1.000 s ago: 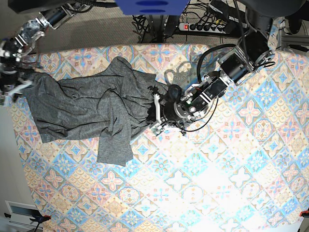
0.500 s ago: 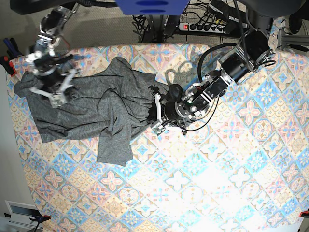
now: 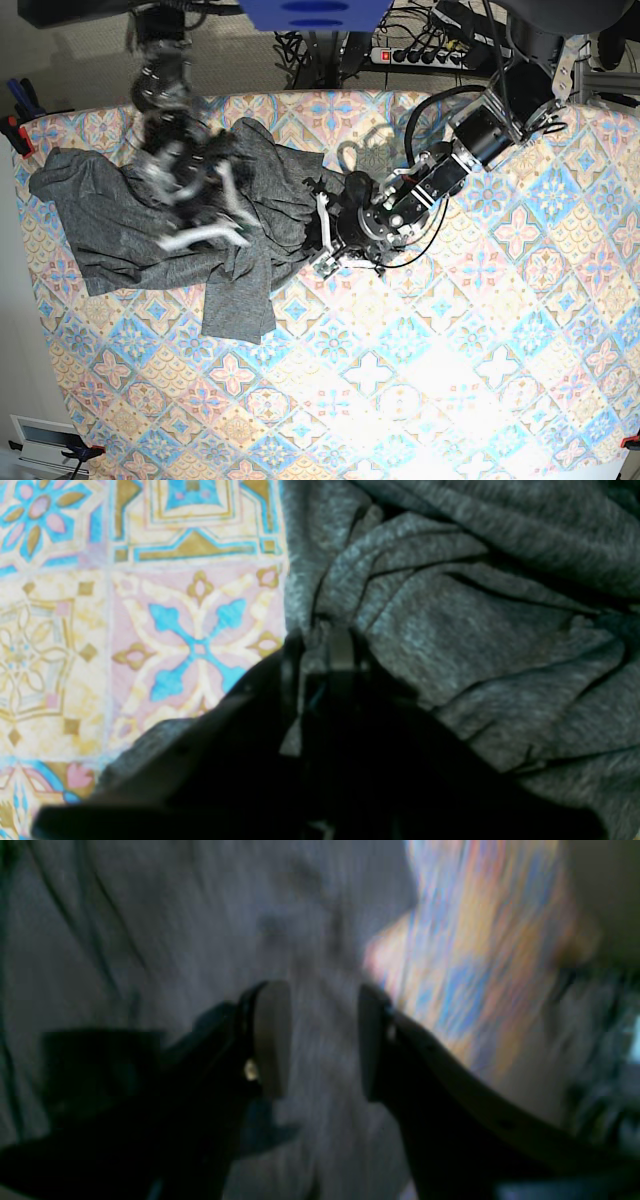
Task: Layout the t-shirt on the table in an organized manner, then fold the t-shirt properly
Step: 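Release the shirt corner and move the right gripper onto the shirt body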
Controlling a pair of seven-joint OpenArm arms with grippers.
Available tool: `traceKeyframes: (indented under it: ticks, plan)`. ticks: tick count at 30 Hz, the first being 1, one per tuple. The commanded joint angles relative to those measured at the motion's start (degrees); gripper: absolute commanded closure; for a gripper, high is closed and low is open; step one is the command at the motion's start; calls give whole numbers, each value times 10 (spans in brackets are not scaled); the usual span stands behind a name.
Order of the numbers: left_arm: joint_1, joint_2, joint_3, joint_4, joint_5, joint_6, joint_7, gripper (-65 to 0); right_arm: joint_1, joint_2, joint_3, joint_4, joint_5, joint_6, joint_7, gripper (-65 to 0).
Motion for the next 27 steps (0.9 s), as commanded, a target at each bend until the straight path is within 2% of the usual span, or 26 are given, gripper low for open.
traceKeyframes:
  ticks: [1, 4, 9, 14, 20, 27]
  plan:
    - [-8, 2, -3, 5, -1, -3, 8, -67, 15, -15, -13, 11, -18, -6, 8, -206]
    - [-8, 3, -2, 5, -1, -3, 8, -67, 22, -52, -16, 11, -42, -6, 11, -208]
    - [-8, 3, -2, 5, -1, -3, 8, -67, 22, -62, -33, 9, -34, -6, 12, -230]
    - [-8, 3, -1, 5, -1, -3, 9, -67, 22, -62, -33, -2, 19, -6, 12, -277]
    - [2, 3, -3, 5, -1, -3, 9, -67, 22, -63, 25, -9, 111, -6, 13, -284]
    - [5, 3, -2, 5, -1, -3, 9, -67, 23, -63, 100, -64, 175, -6, 14, -283]
